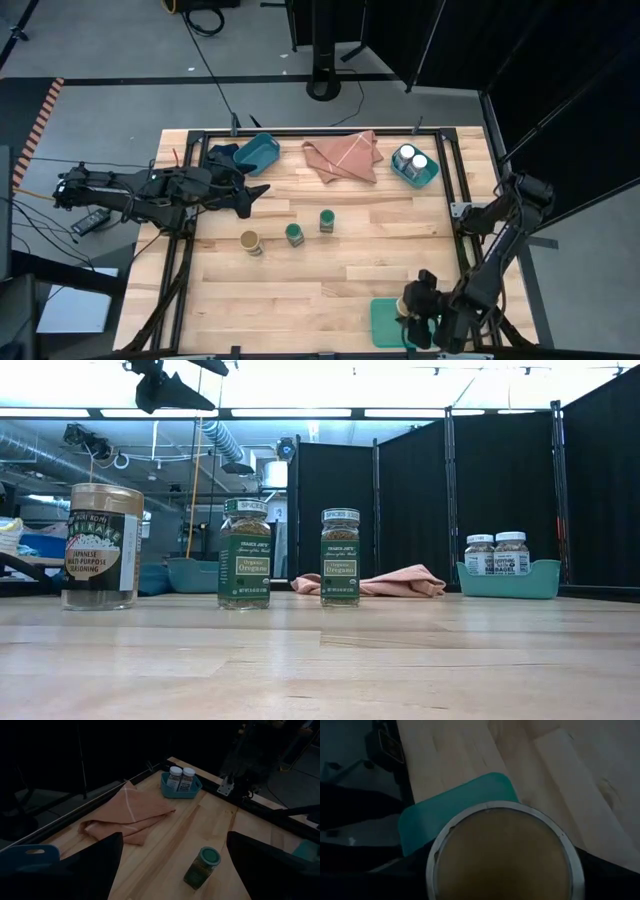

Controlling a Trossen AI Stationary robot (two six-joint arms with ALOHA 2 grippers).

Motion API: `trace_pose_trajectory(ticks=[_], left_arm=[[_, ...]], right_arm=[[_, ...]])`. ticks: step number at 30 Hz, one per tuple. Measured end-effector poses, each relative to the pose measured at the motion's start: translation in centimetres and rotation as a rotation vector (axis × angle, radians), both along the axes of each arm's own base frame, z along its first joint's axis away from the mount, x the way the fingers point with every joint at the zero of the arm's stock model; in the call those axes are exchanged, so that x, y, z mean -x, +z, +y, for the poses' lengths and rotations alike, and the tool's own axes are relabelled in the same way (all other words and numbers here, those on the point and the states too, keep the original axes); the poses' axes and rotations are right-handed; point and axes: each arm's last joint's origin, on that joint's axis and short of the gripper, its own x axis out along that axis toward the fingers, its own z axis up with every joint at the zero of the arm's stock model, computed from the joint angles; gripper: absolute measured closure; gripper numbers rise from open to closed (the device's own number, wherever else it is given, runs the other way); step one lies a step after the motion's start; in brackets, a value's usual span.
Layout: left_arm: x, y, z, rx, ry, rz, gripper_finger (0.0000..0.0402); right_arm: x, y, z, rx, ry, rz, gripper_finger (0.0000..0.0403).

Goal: Sort spices by type
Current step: Put the right gold seasoning bottle into the light green bin

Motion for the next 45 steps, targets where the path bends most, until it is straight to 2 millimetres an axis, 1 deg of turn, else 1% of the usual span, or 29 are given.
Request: trace_pose_trajectory(ticks=[5, 8, 13, 20, 24, 27, 45], left_arm=[[-0.1, -0.1, 0.0, -0.001, 0.0, 0.003, 0.0039], [-0.1, -0.1, 0.0, -0.001, 0.0, 0.006, 0.0039], [-0.2, -0.2, 0.0, -0.005, 0.01, 0.012, 0.0039], [-0.4, -0.2, 0.0, -0.005, 0.01, 0.014, 0.0039], [-0.4, -0.2, 0.0, -0.006, 0.012, 0.015, 0.0039], [-0.4, -0.2, 0.0, -0.006, 0.013, 0.014, 0.0039], [-0.4, -0.2, 0.0, -0.001, 0.016, 0.01, 0.0039]], right_arm=[[0.1, -0.5, 1.1, -0.003, -0.001, -0.001, 0.0121], [0.5, -0.9, 1.5, 0.013, -0.045, -0.037, 0.0121], [1.7, -1.2, 1.6, 0.039, -0.126, -0.077, 0.0121], [3.9, -1.3, 2.2, -0.002, -0.179, -0.06, 0.012], [4.7, -1.4, 2.0, 0.012, -0.213, -0.045, 0.012], [4.8, -1.7, 1.7, 0.046, -0.228, -0.036, 0.012], [4.2, -4.7, 2.7, 0.104, -0.294, -0.076, 0.0119]])
